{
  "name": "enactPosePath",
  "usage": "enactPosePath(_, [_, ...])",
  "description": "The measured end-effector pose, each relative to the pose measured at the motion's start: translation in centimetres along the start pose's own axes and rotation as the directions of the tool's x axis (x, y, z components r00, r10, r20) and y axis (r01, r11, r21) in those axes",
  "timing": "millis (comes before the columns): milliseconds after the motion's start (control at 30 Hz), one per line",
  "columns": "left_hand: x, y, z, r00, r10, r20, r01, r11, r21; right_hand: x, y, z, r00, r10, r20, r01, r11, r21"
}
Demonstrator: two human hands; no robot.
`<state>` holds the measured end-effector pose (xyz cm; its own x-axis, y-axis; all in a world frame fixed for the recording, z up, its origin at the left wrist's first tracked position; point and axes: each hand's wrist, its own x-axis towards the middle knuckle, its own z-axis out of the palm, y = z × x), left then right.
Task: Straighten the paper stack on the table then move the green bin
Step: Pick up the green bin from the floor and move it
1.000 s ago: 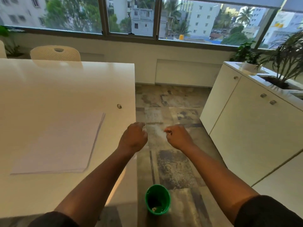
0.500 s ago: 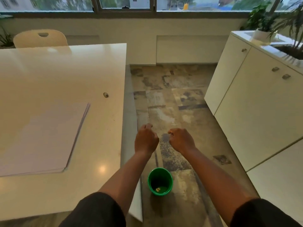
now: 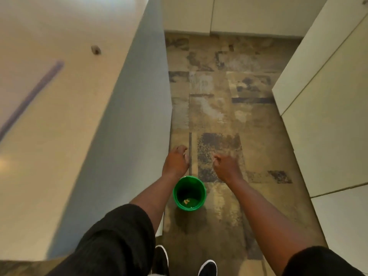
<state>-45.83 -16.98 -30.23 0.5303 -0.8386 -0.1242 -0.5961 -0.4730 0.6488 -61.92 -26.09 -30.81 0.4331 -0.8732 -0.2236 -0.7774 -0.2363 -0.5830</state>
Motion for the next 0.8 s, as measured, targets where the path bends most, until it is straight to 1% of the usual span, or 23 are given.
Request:
enactPosePath(67, [1.5,-3.1,4.0,1.000,-0.023,-0.008,0.023,1.000,-0.004,1.9,3.5,3.4,1.000,0.018,0.013,-0.018,1.000,-0.018])
enactPosePath(200, [2.8,-10.0,11.7,0.992,-0.129,0.003,0.129,0.992,0.001,4.2,10.2,10.6,0.996,0.056,0.073,-0.052,0.997,-0.056])
enactPosePath(300, [3.6,-15.8,17.9,0.978,-0.200,0.057,0.200,0.980,0.011,6.1,15.6,17.1,0.987,0.113,0.111,-0.106,0.992,-0.071])
enactPosePath(400, [4.0,-20.6,22.5,0.949,-0.283,0.137,0.279,0.959,0.049,7.3,19.9,23.1,0.967,0.184,0.177,-0.173,0.982,-0.078])
enactPosePath(500, [5.1,-25.2,26.6,0.915,-0.352,0.199,0.343,0.936,0.077,8.4,23.2,28.9,0.942,0.234,0.239,-0.217,0.971,-0.097])
enactPosePath(633, [6.1,-30.1,30.9,0.871,-0.430,0.236,0.421,0.902,0.092,10.1,26.5,34.9,0.925,0.228,0.303,-0.218,0.974,-0.066])
enactPosePath(800, [6.6,-32.7,34.3,0.802,-0.523,0.288,0.522,0.849,0.085,11.8,29.3,38.9,0.876,0.316,0.365,-0.307,0.948,-0.085])
